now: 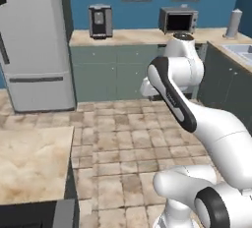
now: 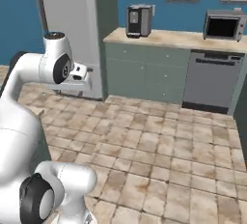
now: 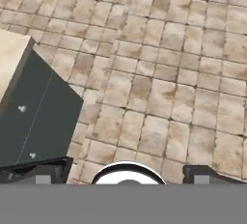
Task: Navigate to the coffee machine.
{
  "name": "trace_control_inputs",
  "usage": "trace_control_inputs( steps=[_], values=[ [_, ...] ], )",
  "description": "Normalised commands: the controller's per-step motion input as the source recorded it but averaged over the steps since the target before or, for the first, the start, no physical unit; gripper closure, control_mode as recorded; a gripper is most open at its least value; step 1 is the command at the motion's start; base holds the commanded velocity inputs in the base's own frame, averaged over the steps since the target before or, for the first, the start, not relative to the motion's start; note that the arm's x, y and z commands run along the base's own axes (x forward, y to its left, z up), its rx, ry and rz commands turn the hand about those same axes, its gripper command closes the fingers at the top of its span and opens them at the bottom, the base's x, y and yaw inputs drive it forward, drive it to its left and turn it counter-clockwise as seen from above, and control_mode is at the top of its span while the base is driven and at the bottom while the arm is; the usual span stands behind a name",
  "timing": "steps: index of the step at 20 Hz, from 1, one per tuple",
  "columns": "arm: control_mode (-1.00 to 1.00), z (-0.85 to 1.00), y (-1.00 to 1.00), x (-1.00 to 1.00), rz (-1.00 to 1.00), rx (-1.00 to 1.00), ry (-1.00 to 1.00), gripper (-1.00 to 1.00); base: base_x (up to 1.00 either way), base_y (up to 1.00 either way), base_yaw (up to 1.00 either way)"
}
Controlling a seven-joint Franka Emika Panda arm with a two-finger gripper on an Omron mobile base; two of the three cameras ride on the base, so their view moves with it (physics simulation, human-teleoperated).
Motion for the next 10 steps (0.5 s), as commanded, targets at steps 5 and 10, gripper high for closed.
trace_control_inputs(
  steps=[5, 10],
  values=[
    [1.00, 0.00, 0.00, 0.00, 0.00, 0.00, 0.00, -1.00, 0.00, 0.00, -0.88],
    [1.00, 0.00, 0.00, 0.00, 0.00, 0.00, 0.00, -1.00, 0.00, 0.00, -0.80]
  ],
)
